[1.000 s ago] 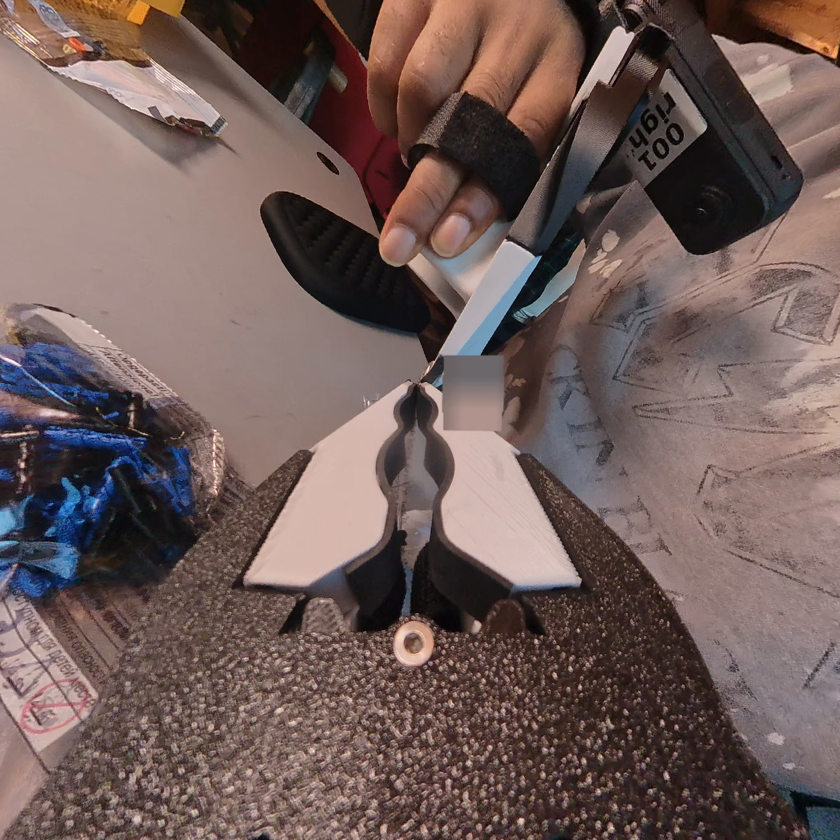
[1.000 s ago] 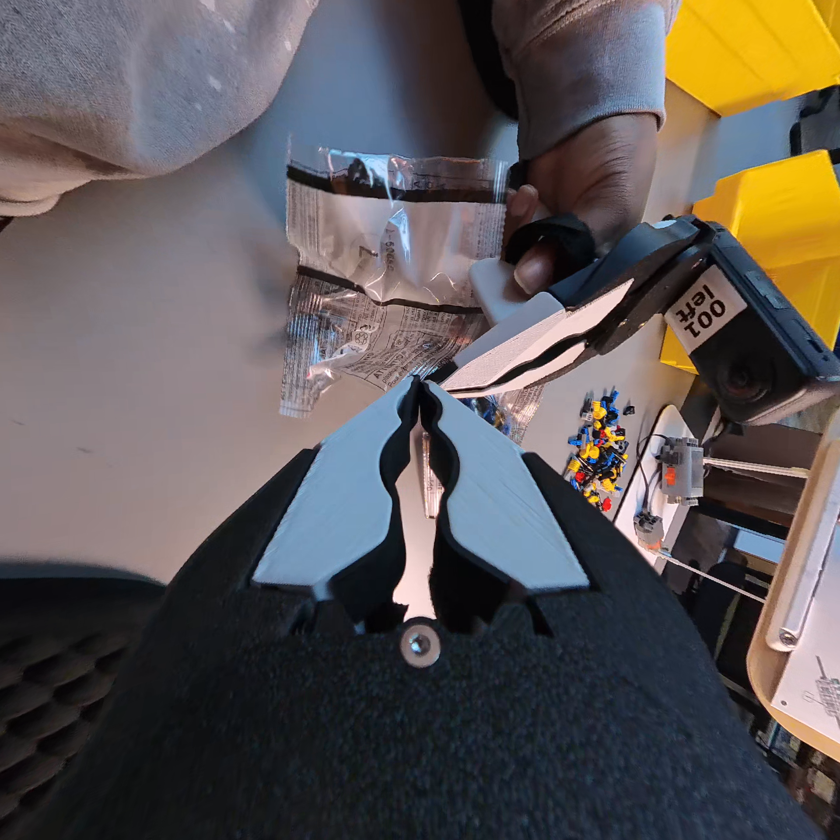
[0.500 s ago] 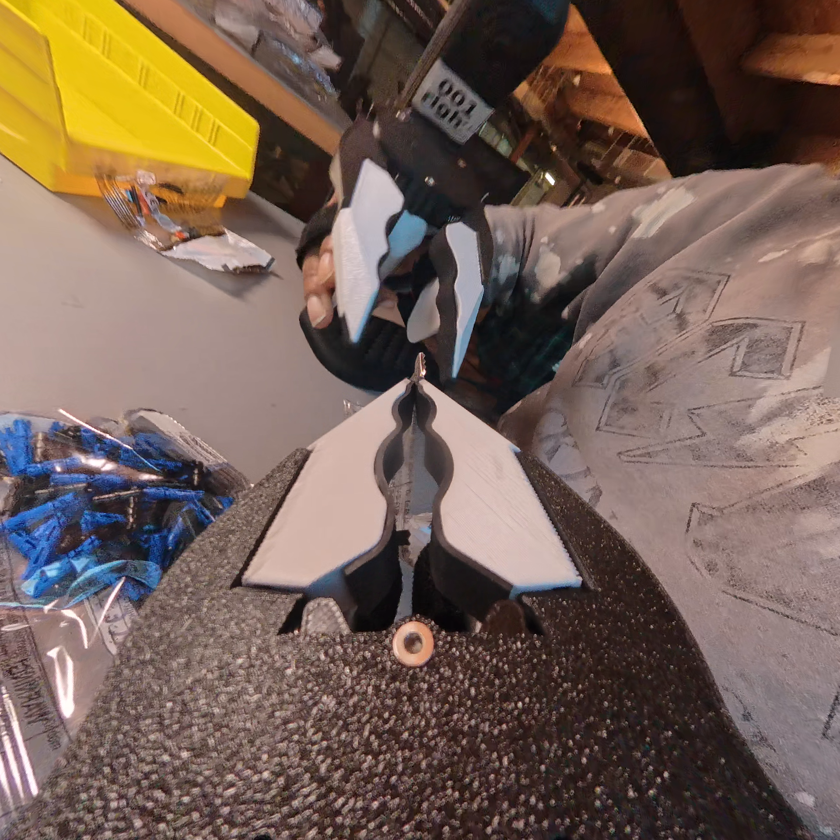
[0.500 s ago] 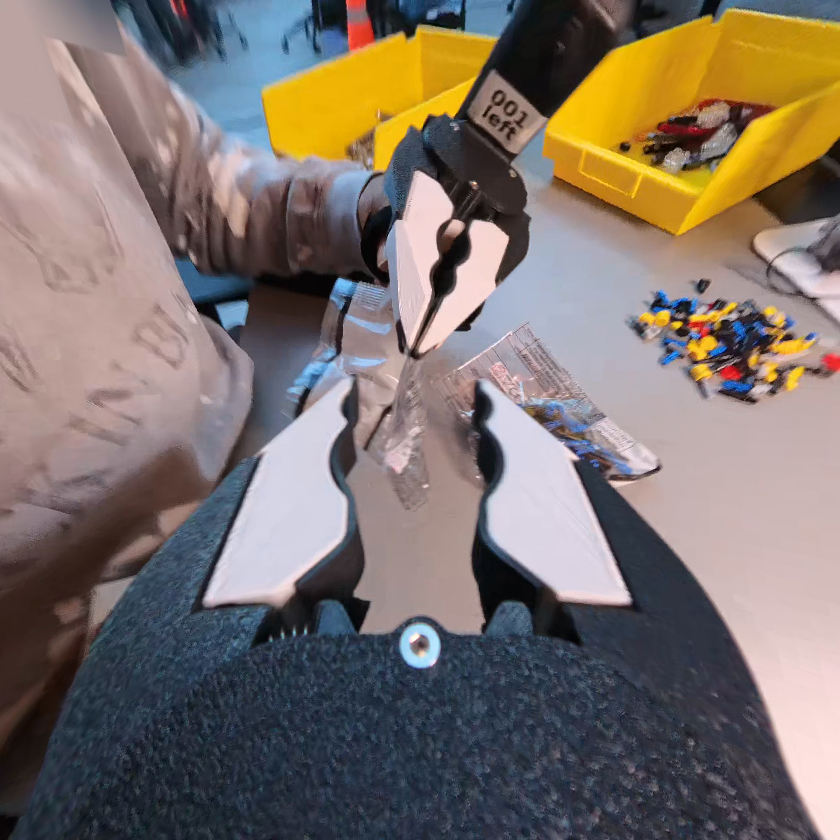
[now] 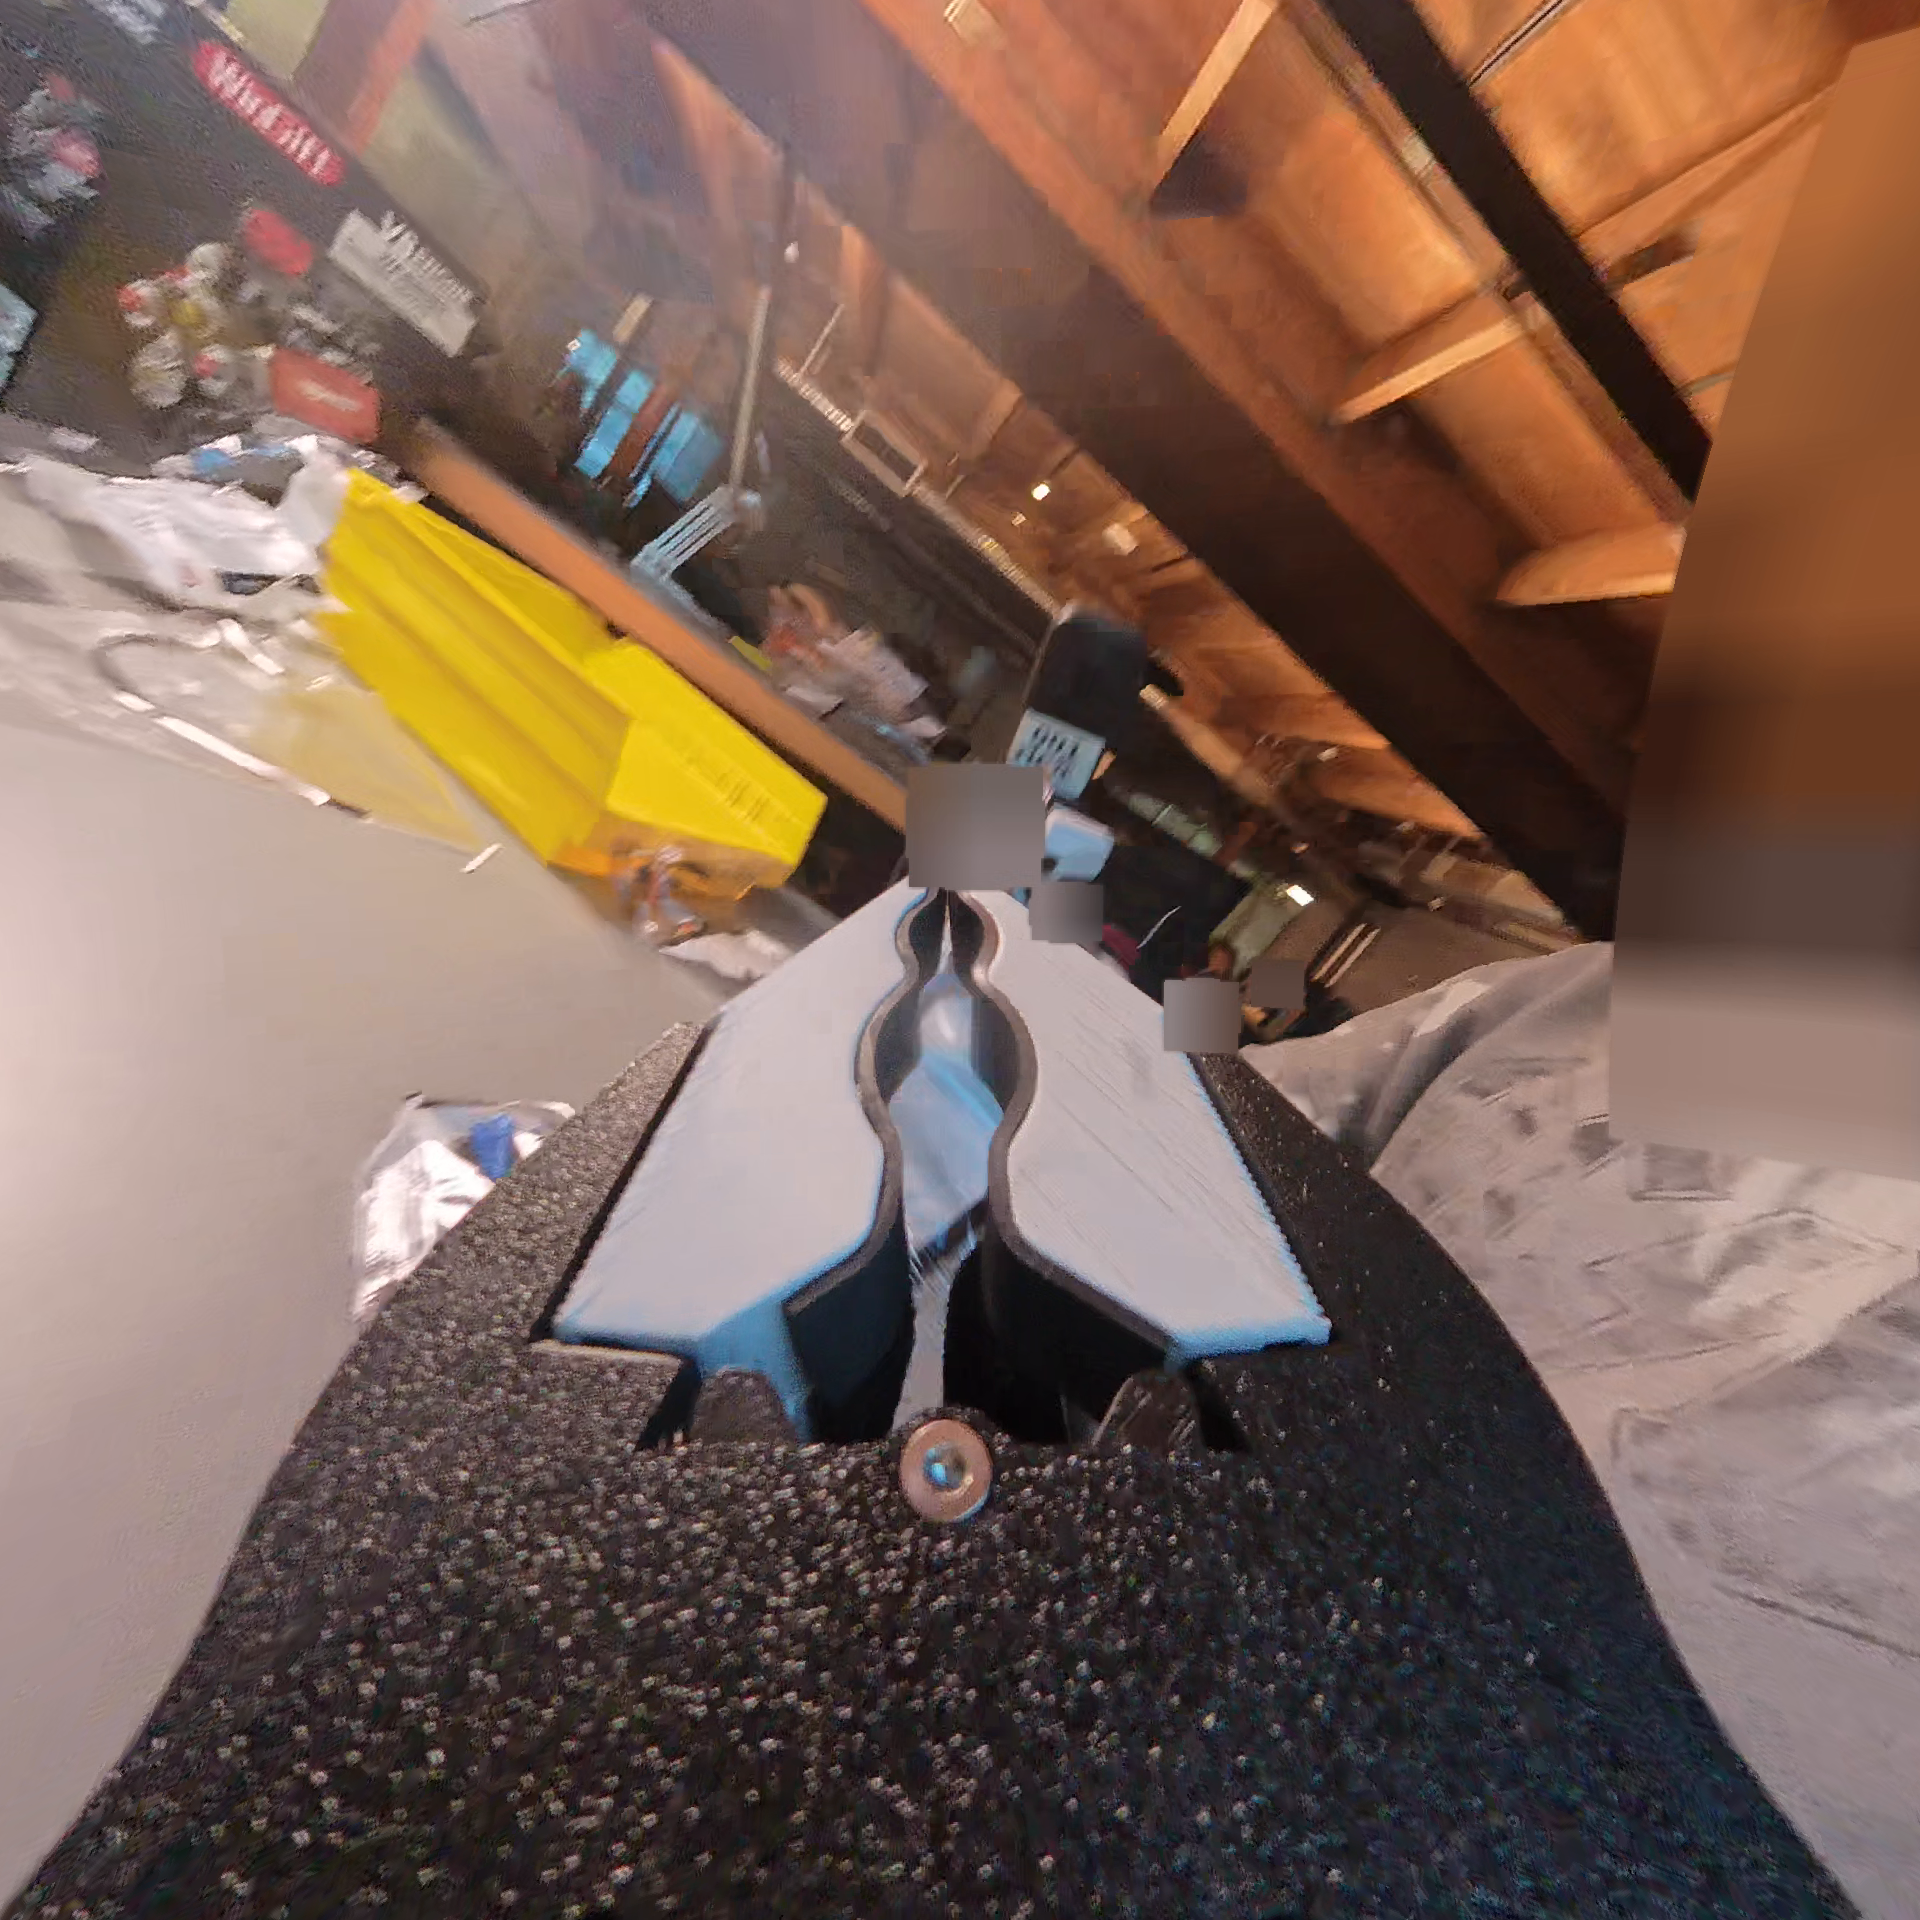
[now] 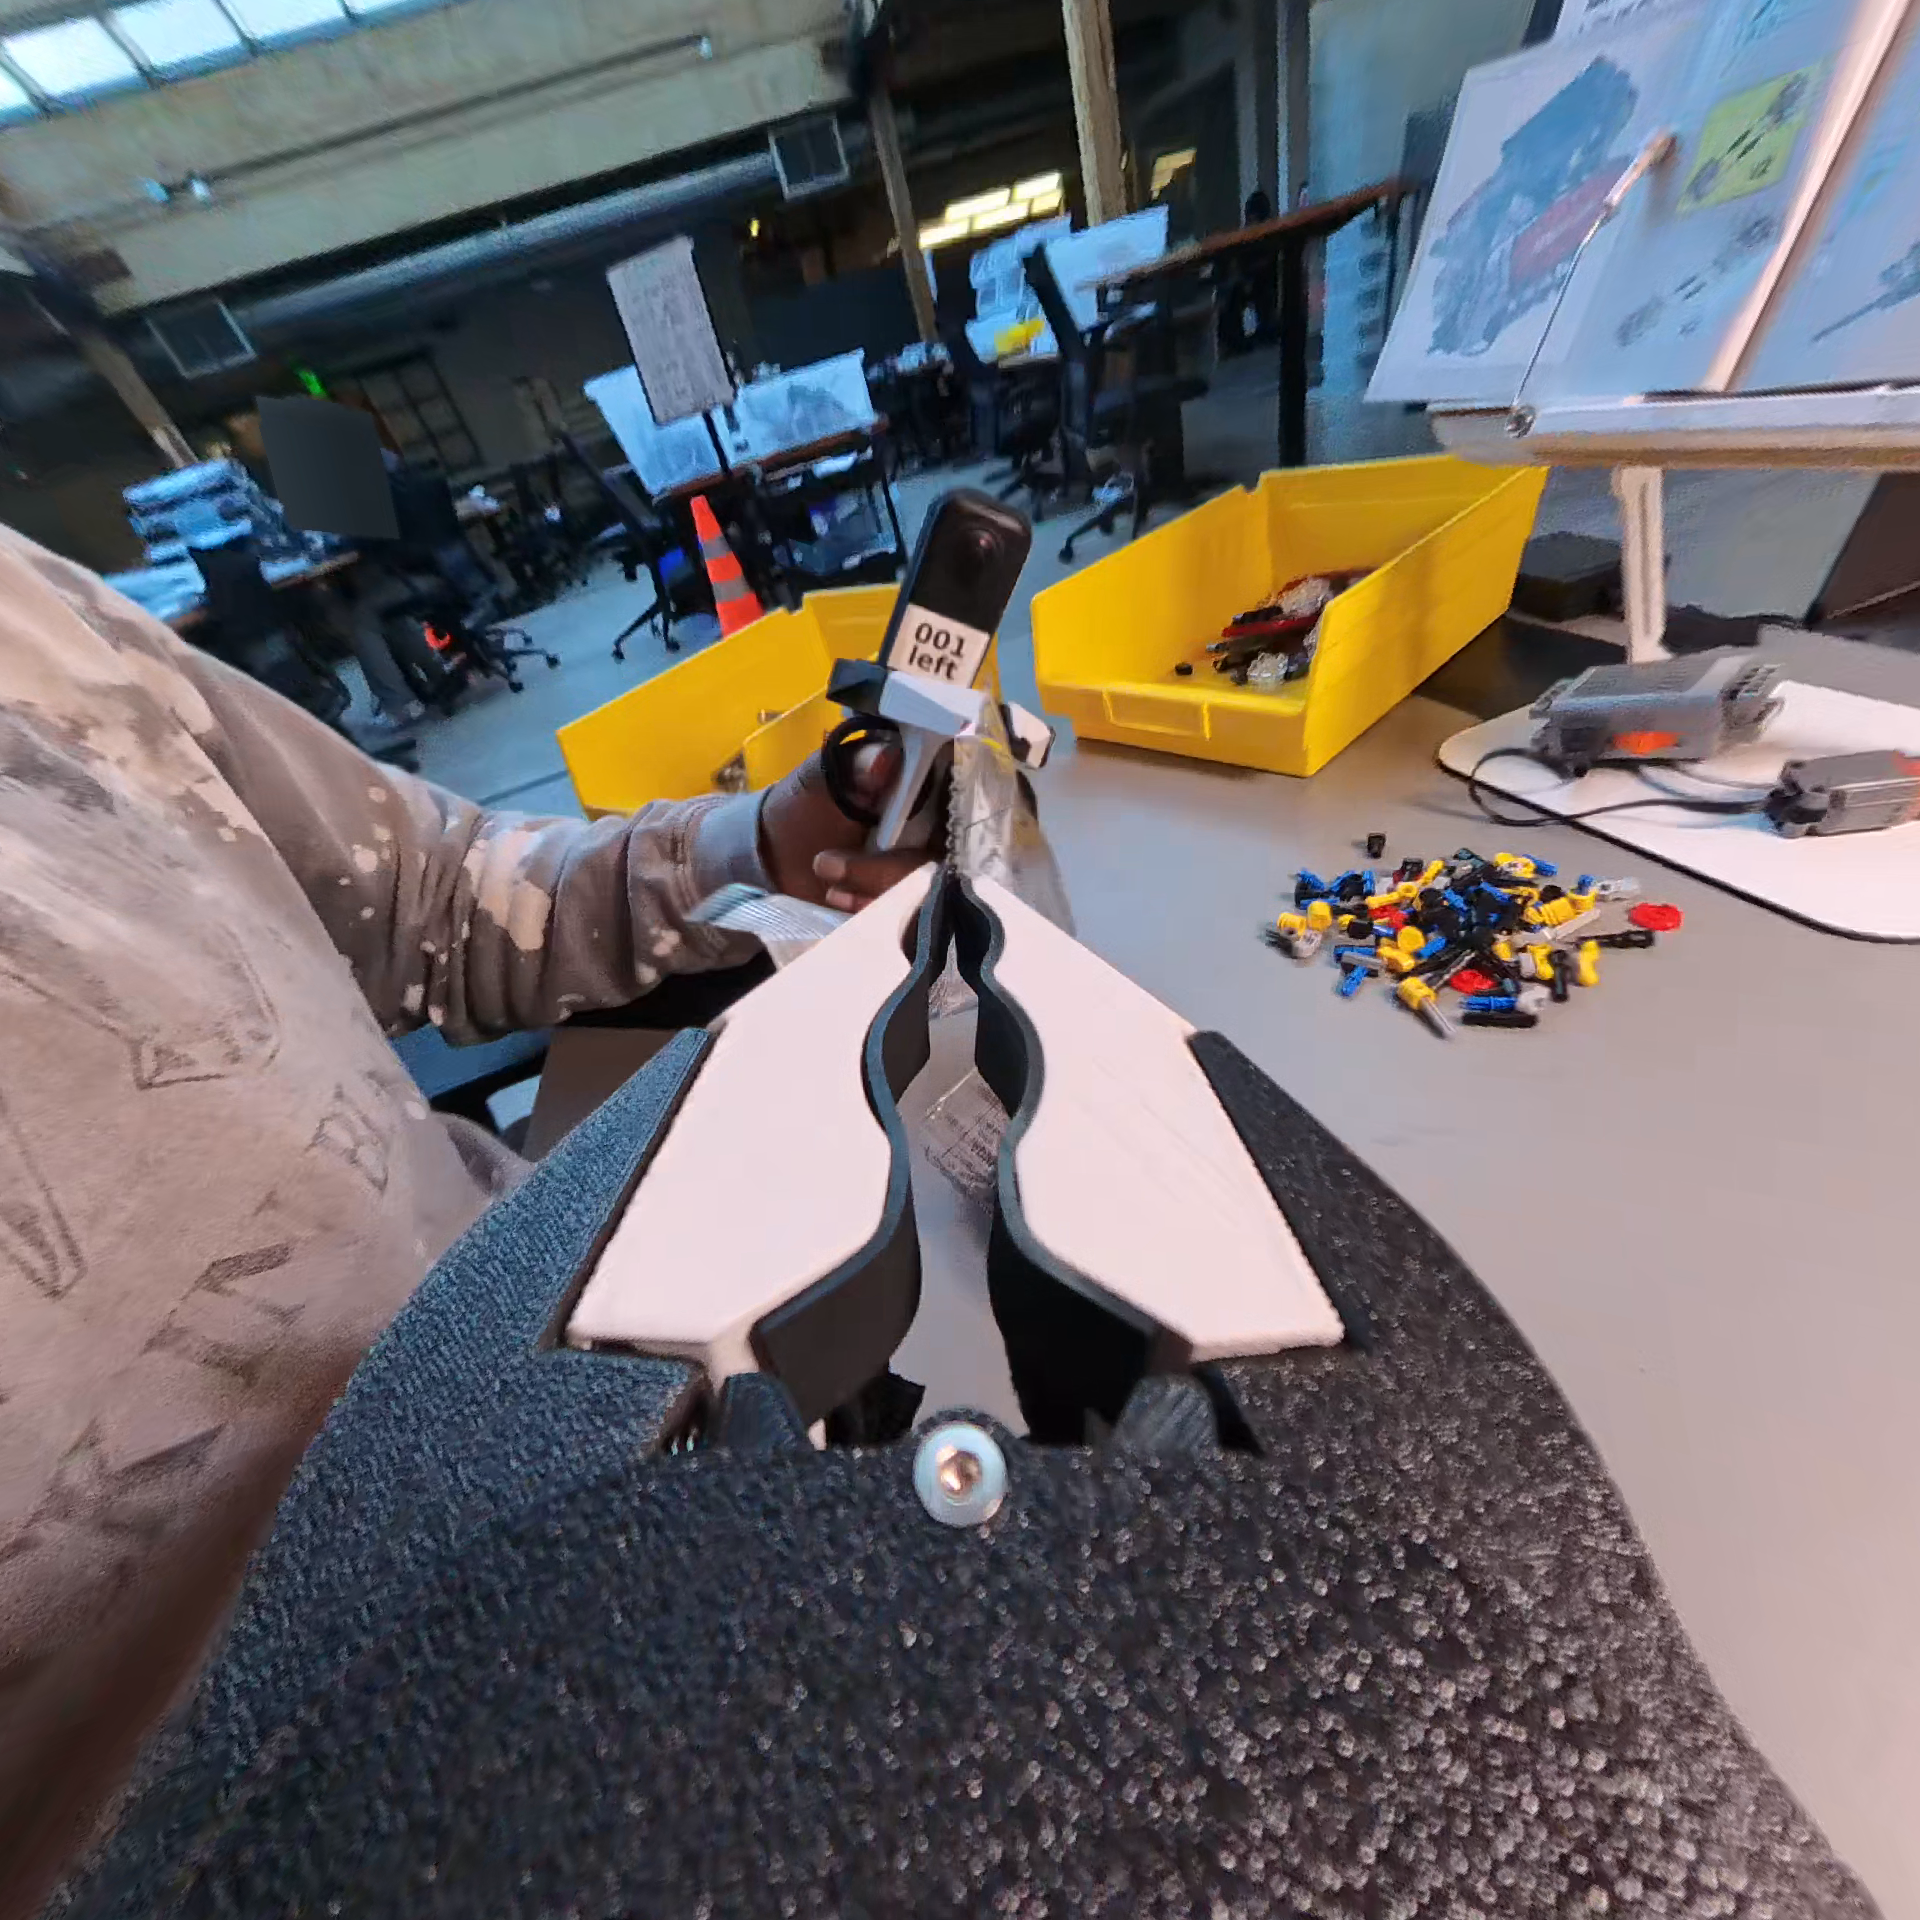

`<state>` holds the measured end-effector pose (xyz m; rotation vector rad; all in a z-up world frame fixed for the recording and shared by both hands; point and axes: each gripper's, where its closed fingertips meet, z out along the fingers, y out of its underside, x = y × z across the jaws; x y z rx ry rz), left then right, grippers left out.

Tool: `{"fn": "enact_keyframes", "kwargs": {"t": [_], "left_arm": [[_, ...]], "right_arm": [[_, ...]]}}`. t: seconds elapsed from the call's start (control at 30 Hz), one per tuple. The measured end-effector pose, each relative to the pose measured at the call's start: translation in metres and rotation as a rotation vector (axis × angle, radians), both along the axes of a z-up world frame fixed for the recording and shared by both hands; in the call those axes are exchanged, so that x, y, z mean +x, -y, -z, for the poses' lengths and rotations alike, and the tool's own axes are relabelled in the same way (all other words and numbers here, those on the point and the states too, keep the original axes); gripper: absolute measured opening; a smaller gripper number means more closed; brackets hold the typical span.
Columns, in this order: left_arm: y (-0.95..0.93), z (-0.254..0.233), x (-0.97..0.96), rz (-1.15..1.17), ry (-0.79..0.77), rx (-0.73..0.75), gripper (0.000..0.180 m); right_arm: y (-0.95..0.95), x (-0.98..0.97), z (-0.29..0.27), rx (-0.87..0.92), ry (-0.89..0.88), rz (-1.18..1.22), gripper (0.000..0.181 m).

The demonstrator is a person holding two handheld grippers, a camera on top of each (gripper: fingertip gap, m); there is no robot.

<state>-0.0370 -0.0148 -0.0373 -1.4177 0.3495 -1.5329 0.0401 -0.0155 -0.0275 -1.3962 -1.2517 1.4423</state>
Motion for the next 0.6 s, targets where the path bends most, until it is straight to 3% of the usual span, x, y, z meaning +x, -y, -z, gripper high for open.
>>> {"fn": "enact_keyframes", "kwargs": {"t": [0.1, 0.27, 0.37, 0.43, 0.47, 0.5, 0.6], "left_arm": [[-0.002, 0.005, -0.004, -0.073, -0.203, 0.085, 0.0], [0.015, -0.022, 0.0, -0.134, -0.465, 0.273, 0.04], [0.021, -0.013, 0.028, -0.082, -0.619, 0.287, 0.051], [0.017, 0.015, 0.039, -0.041, -0.762, 0.257, 0.042], [0.015, 0.027, 0.039, -0.035, -0.807, 0.255, 0.008], [0.012, 0.031, 0.037, -0.055, -0.797, 0.243, 0.0], [-0.004, 0.031, 0.01, -0.15, -0.647, 0.087, 0.0]], "right_arm": [[-0.011, -0.001, -0.011, 0.027, 0.147, -0.062, 0.0], [-0.014, -0.013, 0.007, 0.146, 0.484, -0.175, 0.0], [0.006, -0.032, 0.019, 0.207, 0.599, -0.305, 0.0], [0.019, -0.049, 0.022, 0.241, 0.615, -0.358, 0.0], [0.019, -0.055, 0.023, 0.277, 0.612, -0.355, 0.0], [0.013, -0.061, 0.023, 0.318, 0.601, -0.32, 0.0], [-0.021, -0.071, 0.016, 0.298, 0.492, -0.126, 0.023]]}}
